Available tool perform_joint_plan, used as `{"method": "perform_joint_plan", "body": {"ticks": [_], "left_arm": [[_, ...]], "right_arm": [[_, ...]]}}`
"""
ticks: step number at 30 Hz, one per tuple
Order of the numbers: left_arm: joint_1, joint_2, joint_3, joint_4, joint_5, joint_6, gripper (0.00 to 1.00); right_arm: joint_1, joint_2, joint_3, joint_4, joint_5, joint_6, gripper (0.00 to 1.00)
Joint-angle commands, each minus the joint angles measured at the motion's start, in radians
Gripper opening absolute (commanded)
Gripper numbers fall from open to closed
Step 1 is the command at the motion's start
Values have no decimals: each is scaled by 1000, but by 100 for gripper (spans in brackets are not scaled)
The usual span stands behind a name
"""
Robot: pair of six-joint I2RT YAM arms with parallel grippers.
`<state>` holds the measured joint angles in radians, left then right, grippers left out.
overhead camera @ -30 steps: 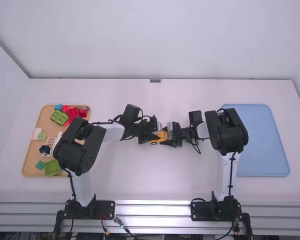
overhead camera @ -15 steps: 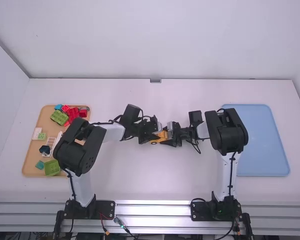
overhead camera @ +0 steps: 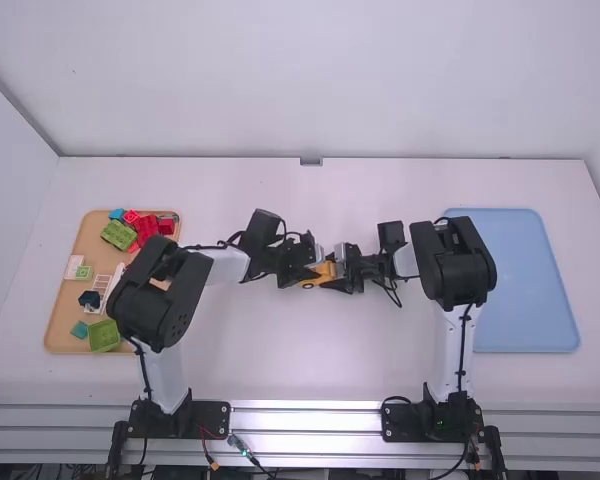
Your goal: Assemble lego blocks to make yellow taxi
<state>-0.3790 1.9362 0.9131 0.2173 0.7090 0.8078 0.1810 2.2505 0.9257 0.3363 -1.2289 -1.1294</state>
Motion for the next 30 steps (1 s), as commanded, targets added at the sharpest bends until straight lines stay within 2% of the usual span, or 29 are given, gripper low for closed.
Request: {"method": "perform_joint_plan", "body": {"ticks": [1,2,4,7,30], "left_arm": [[-29,35,-36,-18,-70,-13,31],[-29,34,-36,-18,-70,-14,33],[-29,30,-36,-18,-70,-15,42],[-29,27,-36,-9,-69,-16,45],[-29,-24,-11,-16,-63,-17,45]], "right_arm": [[10,18,10,-8,25,33,52],[10,18,10,-8,26,33,52],[10,18,10,-8,26,33,52],[10,18,10,-8,26,33,52],[10,18,10,-8,60,56,52]]}}
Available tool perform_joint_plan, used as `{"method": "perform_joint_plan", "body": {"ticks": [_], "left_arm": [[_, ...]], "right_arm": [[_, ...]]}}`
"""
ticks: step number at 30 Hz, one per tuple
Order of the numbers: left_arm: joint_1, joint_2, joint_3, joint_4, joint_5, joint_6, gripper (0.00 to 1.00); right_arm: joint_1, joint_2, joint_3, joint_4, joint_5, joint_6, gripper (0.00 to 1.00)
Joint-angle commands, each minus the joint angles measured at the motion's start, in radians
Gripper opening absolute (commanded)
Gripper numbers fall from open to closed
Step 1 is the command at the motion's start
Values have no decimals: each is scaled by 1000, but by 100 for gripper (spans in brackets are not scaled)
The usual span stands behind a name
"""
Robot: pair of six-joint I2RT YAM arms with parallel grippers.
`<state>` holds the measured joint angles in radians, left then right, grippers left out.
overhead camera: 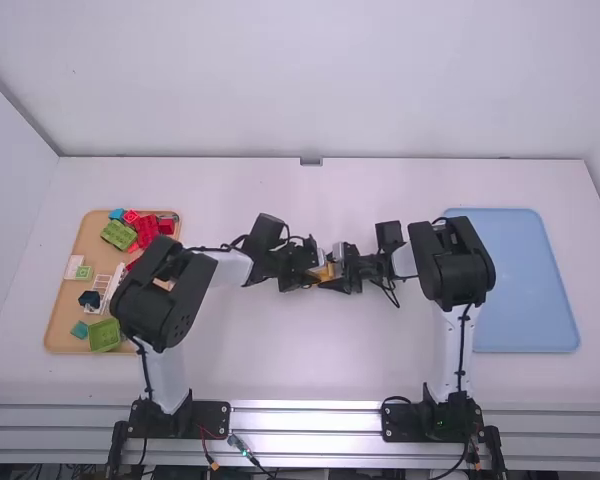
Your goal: Assemble lego blocks to make yellow taxi
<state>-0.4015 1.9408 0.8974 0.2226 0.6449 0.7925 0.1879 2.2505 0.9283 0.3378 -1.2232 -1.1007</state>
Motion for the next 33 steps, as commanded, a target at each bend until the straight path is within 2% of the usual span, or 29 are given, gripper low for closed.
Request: {"method": "perform_joint_plan", "body": {"ticks": [1,15,22,23,24,25,26,30,33], "left_arm": [[-6,-33,7,-28,1,2,46],[3,-156,39,-104,-10,46,51],[58,-286,38,-165,-6,53,54],[89,-332,38,-196,-6,50,58],[121,-370,37,-227,-6,49,75],[129,-379,37,-235,-6,49,84],[152,-400,37,-250,-7,43,99],[260,-448,34,-279,-6,-51,99],[341,-446,17,-277,-6,-110,99]], "right_arm": [[3,18,8,-10,54,27,52],[3,18,8,-10,59,27,52],[3,18,8,-9,65,30,52],[3,18,8,-8,66,31,52],[3,18,8,-4,65,30,53],[3,17,8,-3,64,31,53],[3,17,10,-3,63,32,52],[2,-3,42,-6,68,116,52],[-21,-72,68,-18,113,225,52]]}}
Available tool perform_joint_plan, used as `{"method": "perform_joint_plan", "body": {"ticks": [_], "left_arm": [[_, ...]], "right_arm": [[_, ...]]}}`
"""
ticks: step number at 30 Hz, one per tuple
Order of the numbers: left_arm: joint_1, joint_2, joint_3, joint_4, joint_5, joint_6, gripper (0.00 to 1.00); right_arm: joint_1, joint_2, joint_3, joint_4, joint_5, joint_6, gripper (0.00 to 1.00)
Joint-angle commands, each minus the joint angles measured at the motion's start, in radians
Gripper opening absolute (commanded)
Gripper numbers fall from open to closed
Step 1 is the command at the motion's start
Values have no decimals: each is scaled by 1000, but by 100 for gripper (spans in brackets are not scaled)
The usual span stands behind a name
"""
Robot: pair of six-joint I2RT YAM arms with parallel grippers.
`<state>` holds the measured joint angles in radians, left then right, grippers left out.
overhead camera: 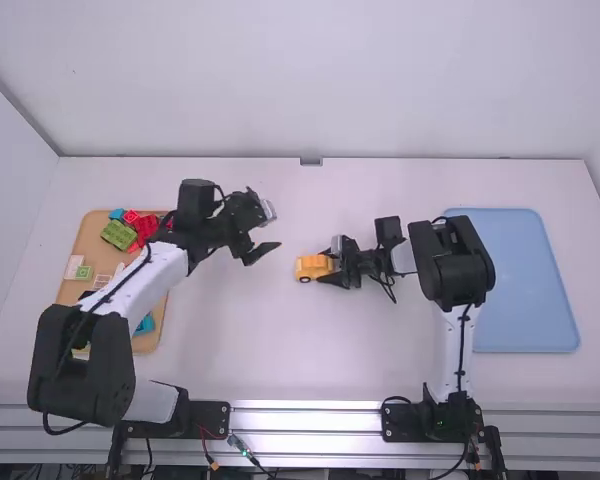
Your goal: Assemble lego blocks to make yellow taxi
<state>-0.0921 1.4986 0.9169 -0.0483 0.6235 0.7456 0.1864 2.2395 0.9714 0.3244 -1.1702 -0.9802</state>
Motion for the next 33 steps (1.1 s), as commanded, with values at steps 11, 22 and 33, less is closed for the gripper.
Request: {"method": "perform_joint_plan", "body": {"ticks": [11,22,33], "left_arm": [[93,56,-87,94,-45,-69,99],[95,56,-154,316,-68,-166,99],[93,56,-154,345,-67,-181,99]], "right_arm": [[-278,-587,50,-441,383,138,51],[-675,-803,44,-634,571,247,47],[-864,-572,-115,-382,566,352,48]]}}
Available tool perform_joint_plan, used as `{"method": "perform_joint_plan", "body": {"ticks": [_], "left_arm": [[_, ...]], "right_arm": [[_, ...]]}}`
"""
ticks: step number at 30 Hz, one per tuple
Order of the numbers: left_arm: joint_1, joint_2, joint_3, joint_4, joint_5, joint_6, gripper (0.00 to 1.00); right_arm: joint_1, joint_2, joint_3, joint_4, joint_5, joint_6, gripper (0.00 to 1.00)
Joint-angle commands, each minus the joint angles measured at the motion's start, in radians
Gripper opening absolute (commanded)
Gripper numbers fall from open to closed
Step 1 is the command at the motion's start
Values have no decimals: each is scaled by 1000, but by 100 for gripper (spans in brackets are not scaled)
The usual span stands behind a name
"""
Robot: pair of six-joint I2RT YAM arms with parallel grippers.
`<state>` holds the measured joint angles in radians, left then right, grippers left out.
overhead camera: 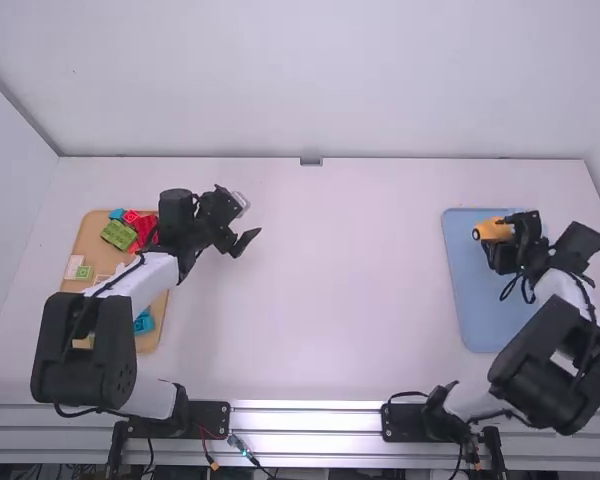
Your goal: Assemble lego blocks to make yellow taxi
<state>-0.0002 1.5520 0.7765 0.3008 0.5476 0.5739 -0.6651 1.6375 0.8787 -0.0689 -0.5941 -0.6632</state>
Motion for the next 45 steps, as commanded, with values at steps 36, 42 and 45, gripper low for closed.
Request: {"method": "perform_joint_plan", "body": {"ticks": [36,42,45], "left_arm": [[-196,-51,400,-592,-527,-494,99],[-235,-51,555,-764,-538,-544,99],[-236,-51,598,-798,-538,-544,99]], "right_arm": [[373,-346,192,-438,391,195,99],[586,-497,195,-498,390,196,99],[661,-544,195,-497,390,196,99]]}}
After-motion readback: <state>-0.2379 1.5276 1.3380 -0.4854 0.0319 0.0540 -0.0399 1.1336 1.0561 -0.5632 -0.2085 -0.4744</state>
